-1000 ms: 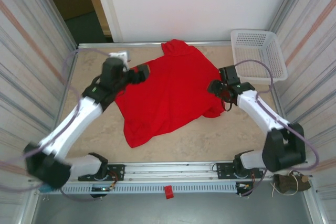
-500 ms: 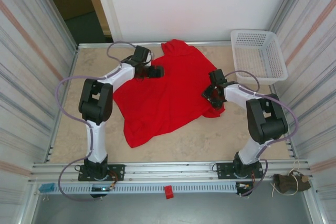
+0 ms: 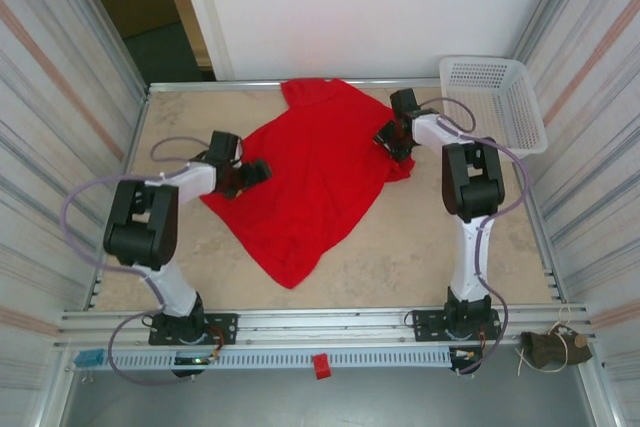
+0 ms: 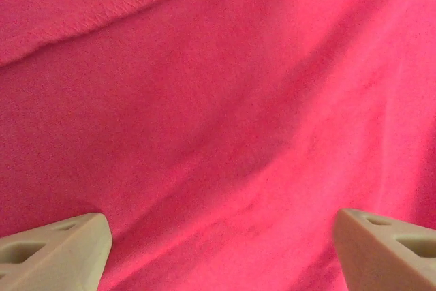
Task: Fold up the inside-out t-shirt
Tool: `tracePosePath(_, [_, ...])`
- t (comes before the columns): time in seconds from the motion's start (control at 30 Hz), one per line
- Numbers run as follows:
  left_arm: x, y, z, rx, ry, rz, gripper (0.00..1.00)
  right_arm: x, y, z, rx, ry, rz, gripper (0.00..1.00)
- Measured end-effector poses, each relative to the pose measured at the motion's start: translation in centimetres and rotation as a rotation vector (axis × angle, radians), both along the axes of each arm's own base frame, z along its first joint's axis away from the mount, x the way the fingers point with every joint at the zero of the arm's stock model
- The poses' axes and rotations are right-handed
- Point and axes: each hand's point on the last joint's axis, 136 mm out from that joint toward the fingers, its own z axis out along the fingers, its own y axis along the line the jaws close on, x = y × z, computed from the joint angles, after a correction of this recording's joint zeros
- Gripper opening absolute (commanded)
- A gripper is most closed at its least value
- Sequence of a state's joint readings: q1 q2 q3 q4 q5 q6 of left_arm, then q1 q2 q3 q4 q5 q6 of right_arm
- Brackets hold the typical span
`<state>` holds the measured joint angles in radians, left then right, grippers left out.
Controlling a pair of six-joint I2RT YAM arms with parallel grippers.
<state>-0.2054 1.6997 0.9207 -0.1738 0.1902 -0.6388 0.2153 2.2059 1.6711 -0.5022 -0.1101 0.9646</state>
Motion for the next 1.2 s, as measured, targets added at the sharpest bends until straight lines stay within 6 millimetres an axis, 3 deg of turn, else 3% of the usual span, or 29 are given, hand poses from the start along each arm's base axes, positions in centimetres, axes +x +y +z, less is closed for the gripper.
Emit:
tracePosePath(0.17, [-6.3,-0.3,0.0,-0.065,-0.004,0.145,0.86,5.1,0.5,0.4,-0.008,-0.028,0.031,0.55])
tracePosePath(0.3, [-10.9,-4.4,0.4,-0.07,0.0,0.094,0.87,8.6,1.2,1.1,-0.003,-0.087,0.11,0.55])
tracePosePath(0.37, [-11.8,-6.3,1.2,-0.063,-0.013,0.03,0.88,9.0,1.5,1.7,0.001,-0.112,0.171,0.55])
tracePosePath(0.47, [-10.0,-7.2,4.4,-0.025,-0.089,-0.016,0.89,8.4,1.6,3.8,-0.005,-0.151,0.241,0.57])
tracePosePath(0.53, [-7.7,-7.9,8.2,-0.022,-0.186,-0.042,0.89,6.6,1.3,5.5,-0.015,-0.158,0.268,0.57])
tracePosePath(0.63, [-4.6,-8.2,13.3,-0.024,-0.313,-0.064,0.89,1.7,0.8,9.4,-0.029,-0.184,0.299,0.63])
tracePosePath(0.7, [-3.2,-7.5,14.6,-0.006,-0.348,-0.061,0.89,-2.3,0.7,11.8,-0.039,-0.219,0.318,0.64])
tracePosePath(0.77, [-2.0,-5.9,13.6,0.029,-0.329,-0.043,0.89,-6.7,1.6,13.2,-0.046,-0.252,0.351,0.64])
tracePosePath(0.83, [-1.5,-4.2,11.0,0.061,-0.267,-0.021,0.89,-10.9,3.4,12.7,-0.043,-0.251,0.406,0.64])
tracePosePath(0.9, [-1.6,-2.5,8.0,0.083,-0.189,0.001,0.89,-14.9,5.8,10.5,-0.036,-0.219,0.475,0.63])
tracePosePath(1.03, [-3.2,-0.5,3.4,0.119,-0.069,0.012,0.88,-22.1,9.9,3.6,-0.04,-0.055,0.608,0.6])
tracePosePath(1.1, [-4.1,-0.4,2.4,0.117,-0.04,0.002,0.88,-24.0,10.7,1.5,-0.044,-0.001,0.627,0.59])
tracePosePath(1.2, [-5.3,-0.3,1.3,0.116,-0.017,-0.005,0.88,-24.4,10.8,0.1,-0.044,0.023,0.604,0.59])
